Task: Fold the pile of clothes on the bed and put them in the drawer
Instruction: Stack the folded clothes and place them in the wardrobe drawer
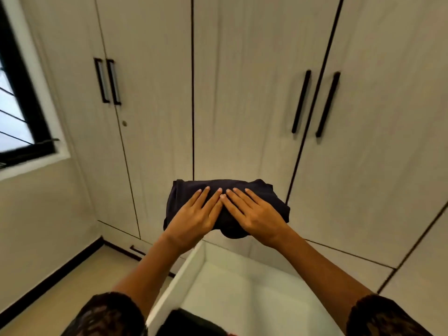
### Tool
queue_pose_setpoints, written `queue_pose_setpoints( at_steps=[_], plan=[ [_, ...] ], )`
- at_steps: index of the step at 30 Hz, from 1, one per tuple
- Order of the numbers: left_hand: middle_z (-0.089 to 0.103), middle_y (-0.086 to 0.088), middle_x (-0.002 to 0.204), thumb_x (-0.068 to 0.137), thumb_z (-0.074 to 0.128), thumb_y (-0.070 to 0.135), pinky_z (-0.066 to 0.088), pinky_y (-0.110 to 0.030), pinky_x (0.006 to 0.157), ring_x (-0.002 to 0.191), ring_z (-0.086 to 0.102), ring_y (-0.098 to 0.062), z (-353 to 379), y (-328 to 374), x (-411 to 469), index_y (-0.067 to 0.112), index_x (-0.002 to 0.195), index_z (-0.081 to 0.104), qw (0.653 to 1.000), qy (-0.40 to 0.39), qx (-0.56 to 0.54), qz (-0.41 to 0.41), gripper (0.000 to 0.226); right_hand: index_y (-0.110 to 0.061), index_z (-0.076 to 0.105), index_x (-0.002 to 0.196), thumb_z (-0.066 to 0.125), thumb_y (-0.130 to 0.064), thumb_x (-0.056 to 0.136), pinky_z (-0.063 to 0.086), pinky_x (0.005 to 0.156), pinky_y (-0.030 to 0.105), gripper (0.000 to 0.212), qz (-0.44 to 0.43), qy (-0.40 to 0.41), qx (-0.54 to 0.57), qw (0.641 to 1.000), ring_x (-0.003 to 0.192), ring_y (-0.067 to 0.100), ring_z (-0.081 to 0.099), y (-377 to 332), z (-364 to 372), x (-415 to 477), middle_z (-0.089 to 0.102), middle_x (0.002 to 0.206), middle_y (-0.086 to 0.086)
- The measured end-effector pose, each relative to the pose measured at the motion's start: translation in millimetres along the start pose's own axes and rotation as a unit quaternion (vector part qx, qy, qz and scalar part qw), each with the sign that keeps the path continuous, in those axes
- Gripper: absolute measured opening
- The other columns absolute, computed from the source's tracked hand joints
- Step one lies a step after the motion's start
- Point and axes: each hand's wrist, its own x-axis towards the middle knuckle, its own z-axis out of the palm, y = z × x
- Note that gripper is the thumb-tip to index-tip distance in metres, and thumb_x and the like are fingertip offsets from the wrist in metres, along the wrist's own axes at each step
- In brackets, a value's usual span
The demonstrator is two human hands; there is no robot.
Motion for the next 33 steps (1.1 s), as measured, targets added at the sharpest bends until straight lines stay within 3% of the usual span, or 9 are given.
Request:
queue_pose_setpoints(
  at_steps=[5, 9, 13, 19, 21, 23, 26, 30, 33],
  plan=[
    [0.052, -0.021, 0.133, 0.06, 0.086, 0.017, 0.044, -0.05, 0.097, 0.118, 0.053, -0.04, 82.3, 20.0, 3.7, 0.0, 0.134, 0.038, 0.997, -0.027, -0.053, 0.057, 0.09, -0.008, 0.036, 0.136, 0.085, -0.029, 0.06, 0.047, 0.097, 0.045, 0.093, 0.143, -0.098, 0.165, 0.971, 0.118, 0.031, 0.057, -12.9, 62.3, -48.7, 0.056, 0.131, 0.015],
    [0.055, -0.019, 0.131, 0.052, 0.089, 0.017, 0.048, -0.049, 0.093, 0.115, 0.056, -0.039, 166.7, 32.9, -3.5, 0.002, 0.133, 0.036, 0.989, -0.047, -0.094, 0.103, 0.097, -0.005, 0.044, 0.133, 0.086, -0.026, 0.054, 0.047, 0.094, 0.043, 0.092, 0.2, -0.158, 0.237, 0.937, 0.115, 0.03, 0.059, -34.3, 132.0, -79.5, 0.057, 0.13, 0.015],
    [0.056, -0.018, 0.13, 0.05, 0.09, 0.021, 0.046, -0.048, 0.094, 0.115, 0.057, -0.037, 251.5, 54.3, -24.4, 0.002, 0.132, 0.036, 0.981, -0.059, -0.112, 0.146, 0.1, -0.002, 0.048, 0.128, 0.086, -0.03, 0.058, 0.05, 0.092, 0.038, 0.085, 0.189, -0.17, 0.202, 0.946, 0.11, 0.028, 0.062, -70.4, 203.6, -117.6, 0.062, 0.123, 0.015],
    [0.059, -0.015, 0.127, 0.055, 0.088, 0.018, 0.053, -0.046, 0.087, 0.107, 0.061, -0.038, 397.1, 102.0, -68.4, 0.0, 0.131, 0.035, 0.973, -0.085, -0.13, 0.171, 0.094, -0.002, 0.039, 0.127, 0.09, -0.024, 0.05, 0.054, 0.086, 0.04, 0.095, 0.174, -0.209, 0.115, 0.955, 0.107, 0.03, 0.063, -139.0, 329.8, -184.2, 0.063, 0.12, 0.017],
    [0.058, -0.015, 0.128, 0.067, 0.081, 0.015, 0.053, -0.047, 0.086, 0.106, 0.061, -0.04, 440.3, 113.4, -78.2, 0.0, 0.132, 0.035, 0.973, -0.081, -0.124, 0.175, 0.081, 0.0, 0.039, 0.126, 0.079, -0.015, 0.063, 0.054, 0.087, 0.043, 0.076, 0.158, -0.201, 0.074, 0.964, 0.108, 0.033, 0.062, -156.6, 367.6, -200.3, 0.062, 0.12, 0.02],
    [0.057, -0.014, 0.13, 0.087, 0.055, 0.01, 0.052, -0.048, 0.088, 0.107, 0.06, -0.041, 480.6, 120.7, -85.2, 0.001, 0.134, 0.034, 0.976, -0.05, -0.105, 0.186, 0.052, 0.001, 0.041, 0.124, 0.051, -0.009, 0.083, 0.054, 0.086, 0.045, 0.043, 0.164, -0.175, 0.027, 0.97, 0.107, 0.035, 0.062, -170.5, 402.4, -212.9, 0.064, 0.118, 0.02],
    [0.055, -0.01, 0.133, 0.095, 0.029, 0.008, 0.048, -0.049, 0.093, 0.112, 0.058, -0.039, 535.9, 129.1, -95.3, 0.006, 0.136, 0.035, 0.979, -0.031, -0.082, 0.183, 0.041, 0.0, 0.043, 0.123, 0.032, -0.007, 0.091, 0.051, 0.09, 0.05, 0.035, 0.211, -0.181, -0.013, 0.96, 0.11, 0.037, 0.06, -197.1, 453.9, -226.5, 0.063, 0.12, 0.02],
    [0.056, -0.012, 0.132, 0.082, 0.036, 0.011, 0.045, -0.052, 0.093, 0.113, 0.057, -0.039, 583.0, 138.8, -125.6, 0.016, 0.142, 0.027, 0.978, -0.106, -0.082, 0.16, 0.061, -0.001, 0.052, 0.127, 0.063, -0.012, 0.072, 0.032, 0.095, 0.07, 0.057, 0.275, -0.247, 0.005, 0.929, 0.117, 0.043, 0.054, -246.1, 491.0, -237.1, 0.057, 0.128, 0.019],
    [0.047, -0.013, 0.14, 0.065, 0.073, 0.013, 0.044, -0.053, 0.092, 0.115, 0.055, -0.04, 606.5, 150.5, -175.8, 0.023, 0.15, -0.002, 0.955, -0.211, -0.106, 0.179, 0.114, -0.013, 0.055, 0.13, 0.084, -0.04, 0.048, 0.021, 0.092, 0.079, 0.092, 0.282, -0.308, 0.11, 0.902, 0.127, 0.041, 0.043, -292.2, 498.2, -257.3, 0.049, 0.139, 0.015]
  ],
)
